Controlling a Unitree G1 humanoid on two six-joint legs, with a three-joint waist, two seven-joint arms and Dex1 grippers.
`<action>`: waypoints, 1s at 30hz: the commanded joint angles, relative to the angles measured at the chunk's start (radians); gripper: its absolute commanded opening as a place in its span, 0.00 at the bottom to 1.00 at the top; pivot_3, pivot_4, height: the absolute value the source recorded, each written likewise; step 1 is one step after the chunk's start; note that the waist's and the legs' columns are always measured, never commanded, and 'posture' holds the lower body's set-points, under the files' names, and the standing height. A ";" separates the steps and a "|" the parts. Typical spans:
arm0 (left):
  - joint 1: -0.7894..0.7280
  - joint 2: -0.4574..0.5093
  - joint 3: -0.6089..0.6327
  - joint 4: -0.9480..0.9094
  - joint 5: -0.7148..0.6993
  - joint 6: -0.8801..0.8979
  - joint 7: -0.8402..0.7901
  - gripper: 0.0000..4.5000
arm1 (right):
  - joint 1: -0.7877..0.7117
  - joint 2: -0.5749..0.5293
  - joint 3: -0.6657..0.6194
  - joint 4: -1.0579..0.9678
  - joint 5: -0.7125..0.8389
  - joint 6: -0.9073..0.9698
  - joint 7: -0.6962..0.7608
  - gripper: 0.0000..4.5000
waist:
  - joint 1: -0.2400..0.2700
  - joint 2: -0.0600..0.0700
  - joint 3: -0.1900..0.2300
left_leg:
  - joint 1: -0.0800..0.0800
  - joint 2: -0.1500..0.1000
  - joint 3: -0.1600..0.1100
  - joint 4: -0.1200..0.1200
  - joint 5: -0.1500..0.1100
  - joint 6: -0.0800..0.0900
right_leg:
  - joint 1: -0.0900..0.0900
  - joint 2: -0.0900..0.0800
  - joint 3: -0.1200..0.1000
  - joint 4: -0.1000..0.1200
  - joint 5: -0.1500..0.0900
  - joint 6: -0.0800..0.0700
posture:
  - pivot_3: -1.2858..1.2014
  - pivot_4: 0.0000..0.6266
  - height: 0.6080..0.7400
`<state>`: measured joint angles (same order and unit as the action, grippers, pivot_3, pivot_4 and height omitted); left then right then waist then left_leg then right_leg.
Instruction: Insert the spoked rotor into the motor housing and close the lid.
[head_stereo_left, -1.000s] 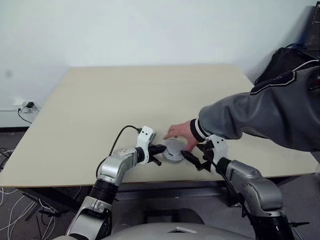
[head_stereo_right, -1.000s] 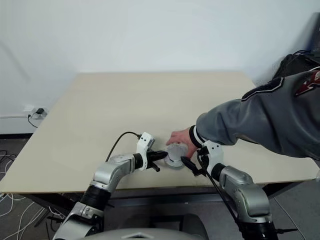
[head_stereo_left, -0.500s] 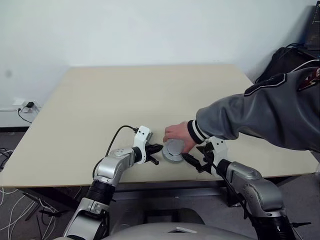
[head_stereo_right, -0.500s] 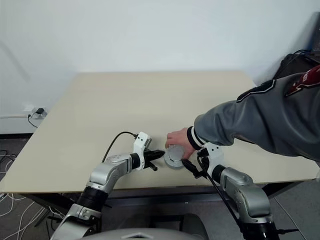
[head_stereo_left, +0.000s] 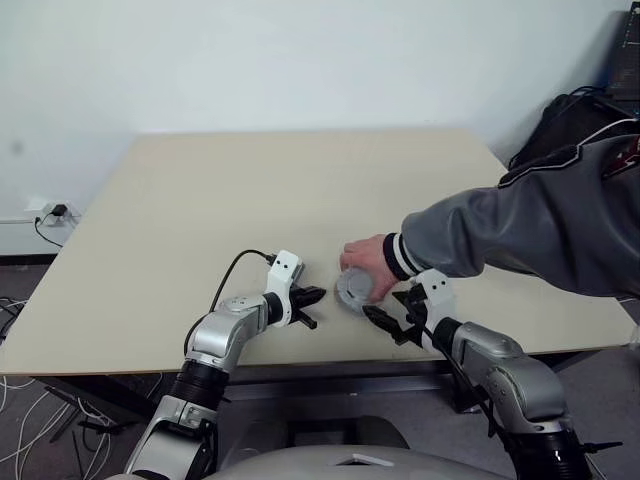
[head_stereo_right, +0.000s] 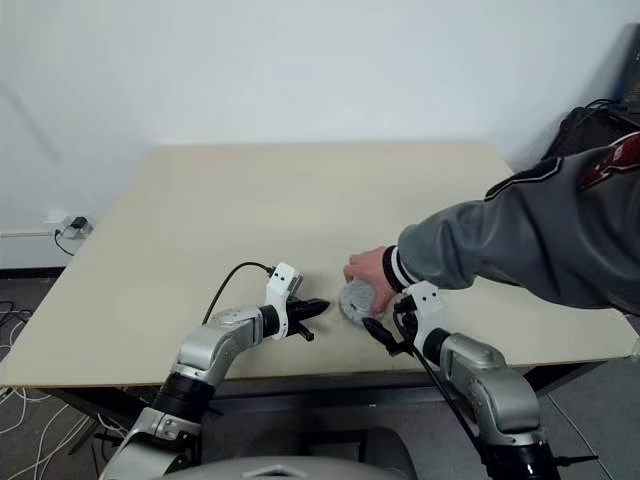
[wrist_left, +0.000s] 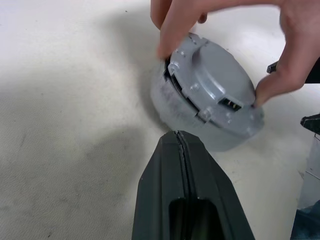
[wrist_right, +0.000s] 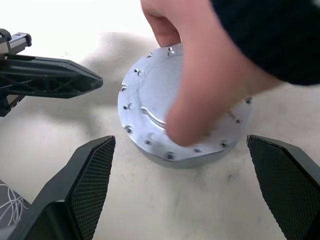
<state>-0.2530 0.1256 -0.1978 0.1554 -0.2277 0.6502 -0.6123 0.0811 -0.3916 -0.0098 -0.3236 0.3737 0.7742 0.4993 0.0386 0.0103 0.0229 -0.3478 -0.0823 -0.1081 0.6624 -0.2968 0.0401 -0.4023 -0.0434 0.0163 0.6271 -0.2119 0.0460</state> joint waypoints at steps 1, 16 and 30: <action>-0.006 0.008 0.010 -0.050 -0.017 -0.001 -0.003 0.00 | -0.026 -0.008 -0.013 -0.028 0.013 -0.011 0.003 1.00 | 0.000 0.000 0.000 | 0.000 0.000 0.000 0.000 0.000 0.000 | 0.000 0.000 0.000 0.000 0.000 0.000 | 0.52 0.00 1.00; 0.009 0.019 0.004 -0.058 -0.021 0.003 0.004 0.00 | -0.030 -0.017 -0.001 -0.024 0.008 -0.010 0.011 1.00 | 0.000 0.000 0.000 | 0.000 0.000 0.000 0.000 0.000 0.000 | 0.000 0.000 0.000 0.000 0.000 0.000 | 0.52 0.00 1.00; 0.017 0.018 0.002 -0.065 -0.022 0.005 0.005 0.00 | -0.037 -0.024 0.007 -0.022 0.007 -0.011 0.015 1.00 | 0.000 0.000 0.000 | 0.000 0.000 0.000 0.001 0.000 0.000 | 0.000 0.000 0.000 0.000 0.000 0.000 | 0.52 0.00 1.00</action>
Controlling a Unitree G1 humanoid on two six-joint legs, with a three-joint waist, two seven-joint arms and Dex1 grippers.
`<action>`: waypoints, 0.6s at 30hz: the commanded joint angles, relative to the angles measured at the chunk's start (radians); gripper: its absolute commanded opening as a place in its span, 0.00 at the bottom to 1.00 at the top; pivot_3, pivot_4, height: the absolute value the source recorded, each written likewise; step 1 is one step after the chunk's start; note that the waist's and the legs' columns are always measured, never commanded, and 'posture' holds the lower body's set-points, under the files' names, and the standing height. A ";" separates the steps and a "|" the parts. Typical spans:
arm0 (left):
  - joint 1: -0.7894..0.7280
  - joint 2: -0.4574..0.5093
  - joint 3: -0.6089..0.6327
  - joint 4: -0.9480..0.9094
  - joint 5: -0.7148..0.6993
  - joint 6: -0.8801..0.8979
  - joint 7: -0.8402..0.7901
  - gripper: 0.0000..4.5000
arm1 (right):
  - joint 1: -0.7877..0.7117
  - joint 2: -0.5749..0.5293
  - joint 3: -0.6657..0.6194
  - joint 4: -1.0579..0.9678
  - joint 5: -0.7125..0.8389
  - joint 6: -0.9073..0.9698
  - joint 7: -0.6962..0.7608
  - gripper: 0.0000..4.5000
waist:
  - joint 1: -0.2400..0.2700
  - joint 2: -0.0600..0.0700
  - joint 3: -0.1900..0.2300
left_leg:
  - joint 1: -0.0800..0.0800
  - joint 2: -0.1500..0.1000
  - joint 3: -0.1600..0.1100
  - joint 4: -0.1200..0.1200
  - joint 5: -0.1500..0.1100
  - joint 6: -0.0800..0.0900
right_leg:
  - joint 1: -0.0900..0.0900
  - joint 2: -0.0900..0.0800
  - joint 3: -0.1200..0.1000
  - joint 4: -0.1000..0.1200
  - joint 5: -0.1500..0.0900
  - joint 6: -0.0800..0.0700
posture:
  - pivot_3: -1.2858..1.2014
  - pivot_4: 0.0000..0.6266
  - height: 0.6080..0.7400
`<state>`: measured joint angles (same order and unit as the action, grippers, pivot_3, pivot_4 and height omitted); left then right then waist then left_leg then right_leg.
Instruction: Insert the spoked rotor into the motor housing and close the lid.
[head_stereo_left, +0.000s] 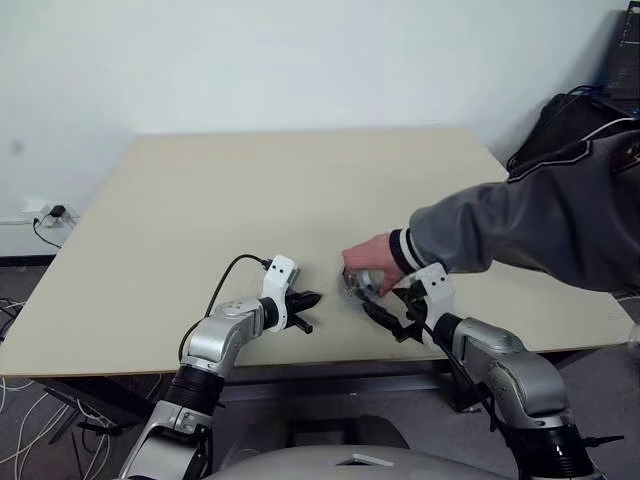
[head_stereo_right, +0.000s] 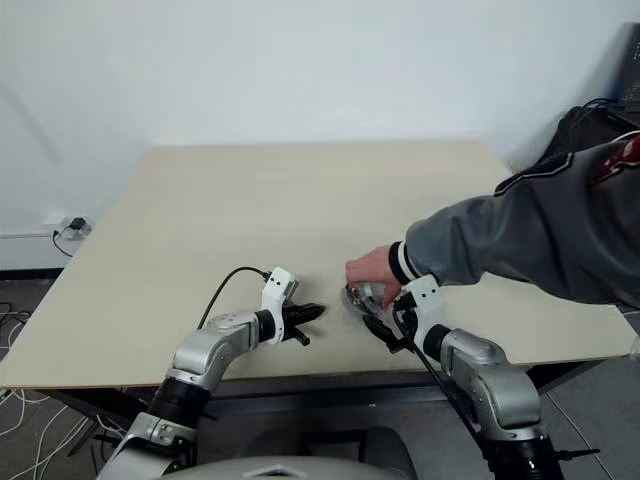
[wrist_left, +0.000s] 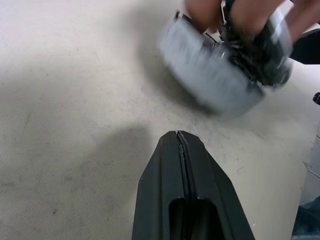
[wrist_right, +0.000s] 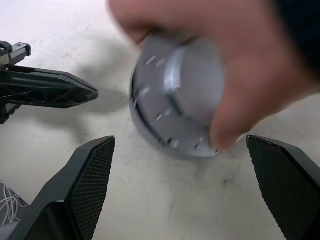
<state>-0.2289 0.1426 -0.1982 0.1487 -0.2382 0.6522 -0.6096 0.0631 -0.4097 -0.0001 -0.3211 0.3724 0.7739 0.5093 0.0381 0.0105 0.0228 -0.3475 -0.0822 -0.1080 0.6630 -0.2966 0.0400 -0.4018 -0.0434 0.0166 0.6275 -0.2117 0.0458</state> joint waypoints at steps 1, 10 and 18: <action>-0.007 0.001 0.002 -0.059 -0.012 0.004 0.003 0.00 | -0.019 -0.007 -0.002 -0.025 0.009 -0.011 0.005 1.00 | 0.000 0.000 0.000 | 0.000 0.000 0.000 0.000 0.000 0.000 | 0.000 0.000 0.000 0.000 0.000 0.000 | 0.52 0.00 1.00; -0.003 0.001 0.002 -0.060 -0.012 0.005 0.004 0.00 | -0.012 -0.008 0.001 -0.029 0.008 -0.008 0.006 1.00 | 0.000 0.000 0.000 | 0.000 0.000 0.000 0.000 0.000 0.000 | 0.000 0.000 0.000 0.000 0.000 0.000 | 0.52 0.00 1.00; -0.003 0.002 0.000 -0.058 -0.012 0.004 0.000 0.00 | -0.009 -0.008 0.002 -0.030 0.008 -0.009 0.007 1.00 | 0.000 0.000 0.000 | 0.000 0.000 0.000 0.000 0.000 0.000 | 0.000 0.000 0.000 0.000 0.000 0.000 | 0.52 0.00 1.00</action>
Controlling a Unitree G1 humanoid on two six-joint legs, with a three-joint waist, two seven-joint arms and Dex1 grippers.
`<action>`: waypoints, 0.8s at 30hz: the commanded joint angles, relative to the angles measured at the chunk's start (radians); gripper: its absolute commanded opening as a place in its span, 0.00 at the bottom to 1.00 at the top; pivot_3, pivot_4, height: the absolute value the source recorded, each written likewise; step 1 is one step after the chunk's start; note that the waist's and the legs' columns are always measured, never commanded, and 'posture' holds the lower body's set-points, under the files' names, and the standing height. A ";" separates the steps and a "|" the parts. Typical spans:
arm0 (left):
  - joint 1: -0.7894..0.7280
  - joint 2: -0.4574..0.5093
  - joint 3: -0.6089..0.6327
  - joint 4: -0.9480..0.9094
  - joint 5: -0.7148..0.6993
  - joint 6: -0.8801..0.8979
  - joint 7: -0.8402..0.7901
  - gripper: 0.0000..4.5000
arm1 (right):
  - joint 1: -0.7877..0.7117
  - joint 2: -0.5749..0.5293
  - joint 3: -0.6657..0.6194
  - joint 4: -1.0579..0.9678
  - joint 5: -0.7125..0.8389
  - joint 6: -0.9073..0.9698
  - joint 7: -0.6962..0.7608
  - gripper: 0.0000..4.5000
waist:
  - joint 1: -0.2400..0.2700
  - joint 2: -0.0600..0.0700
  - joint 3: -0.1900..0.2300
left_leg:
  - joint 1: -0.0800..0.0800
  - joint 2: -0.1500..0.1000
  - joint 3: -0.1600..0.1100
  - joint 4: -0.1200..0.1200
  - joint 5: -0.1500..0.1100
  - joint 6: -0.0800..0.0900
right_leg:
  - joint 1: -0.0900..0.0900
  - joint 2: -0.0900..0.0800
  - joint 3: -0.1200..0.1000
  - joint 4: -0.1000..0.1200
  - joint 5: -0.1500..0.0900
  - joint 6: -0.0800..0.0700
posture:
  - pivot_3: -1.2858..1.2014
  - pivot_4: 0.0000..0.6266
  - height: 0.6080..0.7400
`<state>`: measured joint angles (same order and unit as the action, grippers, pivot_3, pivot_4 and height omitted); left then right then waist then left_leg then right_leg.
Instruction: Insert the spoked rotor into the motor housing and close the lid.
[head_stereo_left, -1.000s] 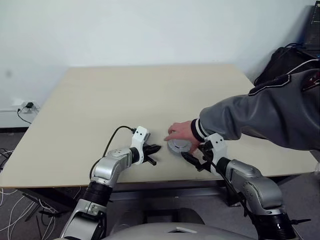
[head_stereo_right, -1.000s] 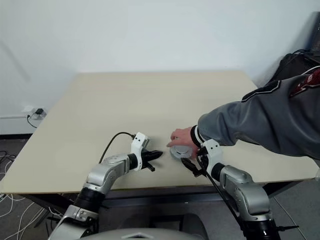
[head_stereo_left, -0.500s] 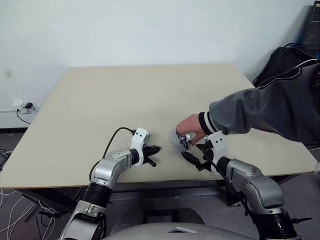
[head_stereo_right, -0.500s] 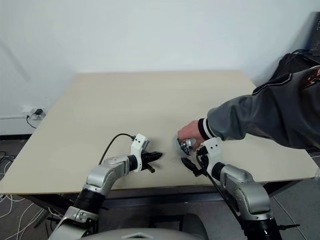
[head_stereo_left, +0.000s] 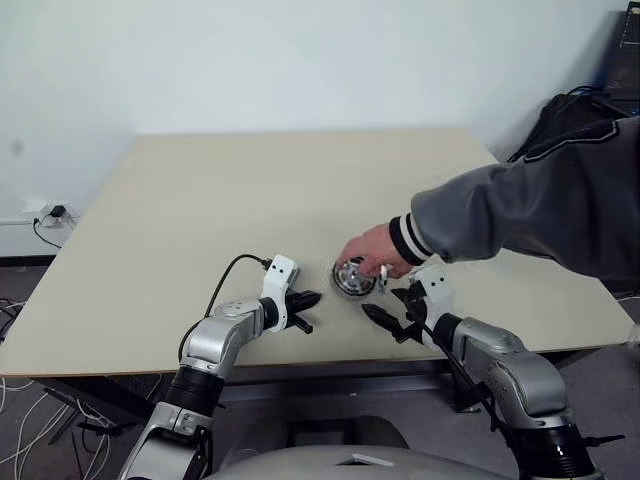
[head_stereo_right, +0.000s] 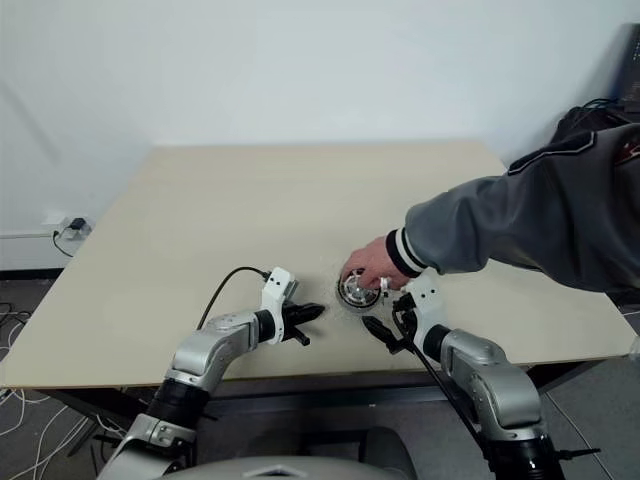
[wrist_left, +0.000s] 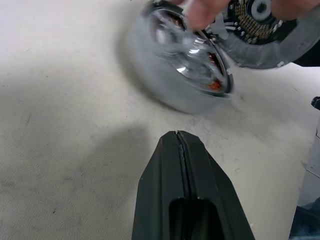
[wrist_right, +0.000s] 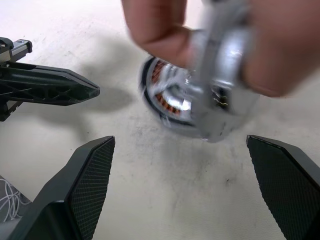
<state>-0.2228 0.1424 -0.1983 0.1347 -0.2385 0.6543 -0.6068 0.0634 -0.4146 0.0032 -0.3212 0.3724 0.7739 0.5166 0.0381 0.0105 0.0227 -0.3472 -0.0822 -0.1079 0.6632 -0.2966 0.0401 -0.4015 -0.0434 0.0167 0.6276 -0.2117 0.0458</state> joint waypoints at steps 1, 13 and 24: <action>-0.009 0.002 0.000 -0.044 -0.012 0.002 -0.003 0.00 | -0.009 -0.003 -0.002 -0.029 0.008 -0.010 0.000 1.00 | 0.000 0.000 0.000 | 0.000 0.000 0.000 0.000 0.000 0.000 | 0.000 0.000 0.000 0.000 0.000 0.000 | 0.52 0.00 1.00; -0.008 0.005 -0.004 -0.051 -0.014 0.008 -0.005 0.00 | -0.012 -0.003 0.003 -0.027 0.007 -0.011 0.003 1.00 | 0.000 0.000 0.000 | 0.000 0.000 0.000 0.000 0.000 0.000 | 0.000 0.000 0.000 0.000 0.000 0.000 | 0.52 0.00 1.00; -0.006 0.007 -0.004 -0.051 -0.014 0.010 -0.008 0.00 | -0.013 -0.004 0.008 -0.028 0.008 -0.009 0.003 1.00 | 0.000 0.000 0.000 | 0.001 0.000 0.000 0.000 0.000 0.000 | 0.001 0.000 0.000 0.000 0.000 0.000 | 0.52 0.00 1.00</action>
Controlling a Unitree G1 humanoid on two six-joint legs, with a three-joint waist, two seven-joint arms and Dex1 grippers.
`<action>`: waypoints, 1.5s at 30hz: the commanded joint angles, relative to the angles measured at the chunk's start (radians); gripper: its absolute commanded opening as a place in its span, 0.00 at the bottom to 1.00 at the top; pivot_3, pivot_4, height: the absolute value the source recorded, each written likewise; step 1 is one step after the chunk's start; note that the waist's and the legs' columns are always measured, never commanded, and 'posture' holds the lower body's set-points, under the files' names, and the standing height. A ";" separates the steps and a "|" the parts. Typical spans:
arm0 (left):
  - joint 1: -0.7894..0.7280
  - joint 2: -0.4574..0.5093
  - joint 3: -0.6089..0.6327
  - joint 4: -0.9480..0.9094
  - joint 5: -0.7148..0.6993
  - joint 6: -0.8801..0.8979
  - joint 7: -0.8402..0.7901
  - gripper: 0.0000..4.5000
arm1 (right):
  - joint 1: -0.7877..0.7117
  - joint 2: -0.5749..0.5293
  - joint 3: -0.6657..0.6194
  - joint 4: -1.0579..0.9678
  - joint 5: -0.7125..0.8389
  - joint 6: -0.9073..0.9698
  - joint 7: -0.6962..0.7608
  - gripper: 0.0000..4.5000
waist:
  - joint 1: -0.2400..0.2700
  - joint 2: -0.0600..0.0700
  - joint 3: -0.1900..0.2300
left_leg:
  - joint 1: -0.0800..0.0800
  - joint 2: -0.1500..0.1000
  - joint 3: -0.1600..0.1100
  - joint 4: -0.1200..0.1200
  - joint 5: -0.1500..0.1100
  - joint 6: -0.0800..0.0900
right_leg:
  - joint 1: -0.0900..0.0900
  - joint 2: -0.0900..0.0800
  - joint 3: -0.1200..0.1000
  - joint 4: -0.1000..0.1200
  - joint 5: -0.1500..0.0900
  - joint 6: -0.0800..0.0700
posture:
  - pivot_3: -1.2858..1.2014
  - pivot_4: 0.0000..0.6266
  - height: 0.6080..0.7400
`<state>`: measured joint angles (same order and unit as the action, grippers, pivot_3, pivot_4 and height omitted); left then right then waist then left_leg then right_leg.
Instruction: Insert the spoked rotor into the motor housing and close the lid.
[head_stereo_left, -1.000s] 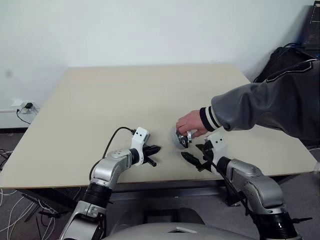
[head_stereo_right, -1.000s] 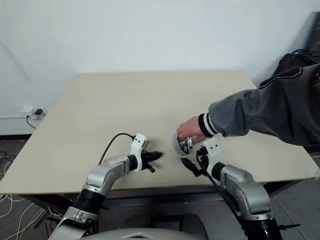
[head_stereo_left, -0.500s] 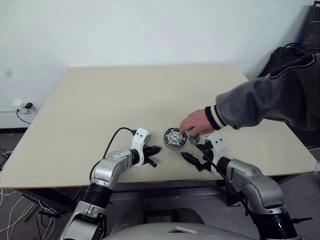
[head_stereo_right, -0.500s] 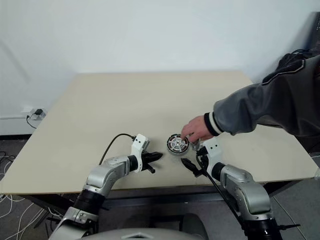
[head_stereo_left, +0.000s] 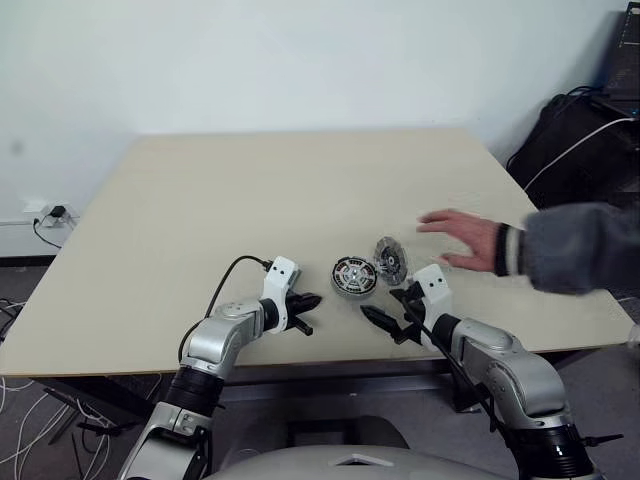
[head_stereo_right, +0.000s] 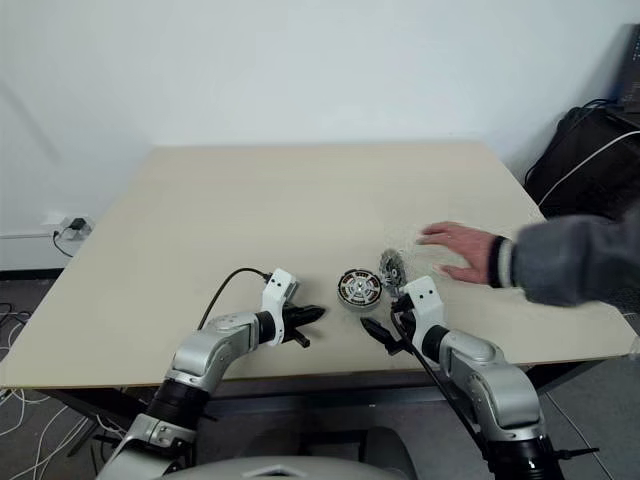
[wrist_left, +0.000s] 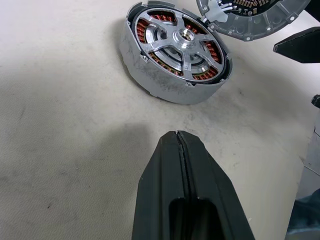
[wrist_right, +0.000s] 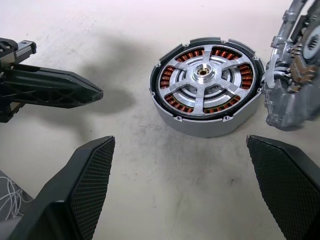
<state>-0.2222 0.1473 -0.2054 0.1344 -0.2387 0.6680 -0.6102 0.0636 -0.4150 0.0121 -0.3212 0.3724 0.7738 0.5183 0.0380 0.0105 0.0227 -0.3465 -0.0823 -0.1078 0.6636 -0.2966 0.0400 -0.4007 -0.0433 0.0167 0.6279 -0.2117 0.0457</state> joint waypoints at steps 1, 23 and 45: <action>-0.007 0.003 0.003 -0.051 -0.014 -0.003 -0.004 0.00 | -0.013 -0.003 -0.001 -0.028 0.008 -0.008 0.001 1.00 | 0.000 0.000 0.000 | 0.000 0.000 0.000 0.000 0.000 0.000 | 0.000 0.000 0.000 0.000 0.000 0.000 | 0.52 0.00 1.00; 0.011 -0.016 0.016 -0.075 -0.023 -0.048 0.024 0.00 | -0.017 -0.138 0.014 0.033 -0.145 0.065 -0.099 1.00 | 0.001 0.000 0.000 | 0.000 0.000 0.000 0.001 0.000 0.000 | 0.001 0.000 0.000 0.000 0.000 0.000 | 0.52 0.00 1.00; 0.060 -0.033 -0.007 -0.086 -0.006 -0.178 0.044 0.00 | -0.247 0.052 -0.004 0.274 -0.360 -0.116 -0.370 0.76 | -0.006 0.001 -0.001 | 0.001 0.000 0.003 0.000 0.002 -0.003 | 0.001 0.001 0.003 0.000 0.004 -0.006 | 0.52 0.00 1.00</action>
<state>-0.1545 0.1181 -0.2095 0.1032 -0.2434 0.5076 -0.5676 -0.1527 -0.3695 0.0109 -0.0039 0.0034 0.6640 0.1333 0.0318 0.0114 0.0219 -0.3452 -0.0822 -0.1048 0.6641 -0.2942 0.0368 -0.4001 -0.0418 0.0199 0.6283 -0.2079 0.0402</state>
